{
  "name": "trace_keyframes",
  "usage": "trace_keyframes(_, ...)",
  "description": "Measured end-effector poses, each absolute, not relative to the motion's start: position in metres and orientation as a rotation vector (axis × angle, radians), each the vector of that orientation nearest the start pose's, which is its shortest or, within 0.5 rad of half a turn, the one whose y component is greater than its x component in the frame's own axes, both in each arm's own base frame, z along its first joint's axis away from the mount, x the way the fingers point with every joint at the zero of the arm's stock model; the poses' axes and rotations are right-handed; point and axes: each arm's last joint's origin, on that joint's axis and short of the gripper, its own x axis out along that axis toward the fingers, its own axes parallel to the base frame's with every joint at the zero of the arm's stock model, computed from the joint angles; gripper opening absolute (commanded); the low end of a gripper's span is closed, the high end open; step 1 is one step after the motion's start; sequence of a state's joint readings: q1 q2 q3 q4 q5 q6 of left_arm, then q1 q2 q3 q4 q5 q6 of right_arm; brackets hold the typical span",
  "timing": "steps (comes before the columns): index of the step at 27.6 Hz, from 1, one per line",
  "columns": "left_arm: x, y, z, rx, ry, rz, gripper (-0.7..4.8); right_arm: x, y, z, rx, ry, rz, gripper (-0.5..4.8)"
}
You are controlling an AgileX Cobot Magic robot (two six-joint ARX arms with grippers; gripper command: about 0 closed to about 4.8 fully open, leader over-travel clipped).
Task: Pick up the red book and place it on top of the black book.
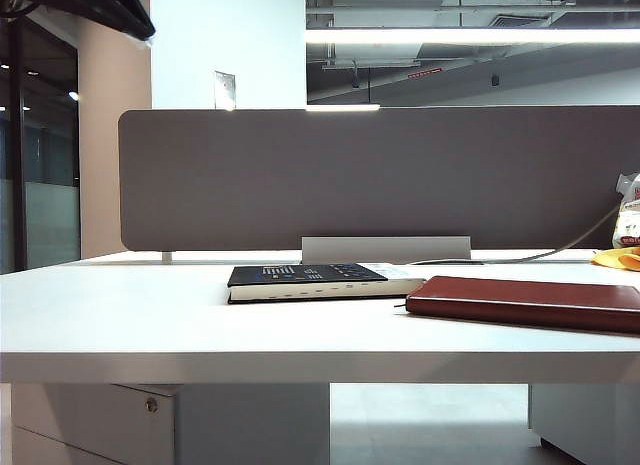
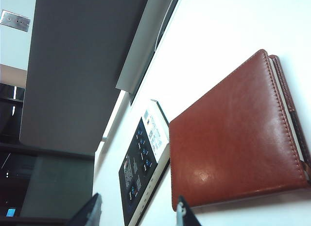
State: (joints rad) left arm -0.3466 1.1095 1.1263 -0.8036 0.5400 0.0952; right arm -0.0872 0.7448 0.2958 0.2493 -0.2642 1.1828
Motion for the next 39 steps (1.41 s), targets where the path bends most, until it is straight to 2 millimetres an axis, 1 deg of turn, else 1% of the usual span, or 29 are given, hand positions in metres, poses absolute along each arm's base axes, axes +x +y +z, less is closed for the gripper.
trace_keyframes(3,0.204,-0.09,0.335,-0.021,0.765,-0.885,-0.06,0.167,-0.007,0.214,1.207,0.257,0.054,1.13)
trace_keyframes(4,0.208,-0.091,0.333,-0.034,0.775,-0.888,-0.06,0.167,-0.007,0.214,1.204,0.248,0.06,1.02)
trace_keyframes(7,0.222,-0.098,0.322,-0.07,0.814,-0.905,-0.06,0.167,-0.007,0.217,1.196,0.227,0.076,0.96)
trace_keyframes(10,0.233,-0.111,0.313,-0.089,0.83,-0.93,-0.06,0.167,-0.007,0.218,1.195,0.225,0.088,0.41)
trace_keyframes(12,0.239,-0.12,0.308,-0.105,0.827,-0.963,-0.06,0.167,-0.007,0.218,1.184,0.231,0.099,0.35)
trace_keyframes(15,0.249,-0.131,0.303,-0.143,0.822,-0.987,-0.06,0.167,-0.006,0.218,1.175,0.233,0.103,0.08)
trace_keyframes(20,0.261,-0.143,0.297,-0.193,0.799,-0.993,-0.06,0.167,-0.006,0.218,1.172,0.234,0.106,0.07)
trace_keyframes(21,0.263,-0.144,0.295,-0.201,0.802,-0.993,-0.06,0.167,-0.006,0.218,1.172,0.234,0.106,-0.03)
trace_keyframes(31,0.28,-0.153,0.289,-0.274,0.775,-0.998,-0.06,0.167,-0.006,0.218,1.169,0.233,0.107,-0.01)
trace_keyframes(39,0.309,-0.169,0.289,-0.336,0.824,-1.021,-0.06,0.168,-0.001,0.218,1.146,0.251,0.137,-0.01)
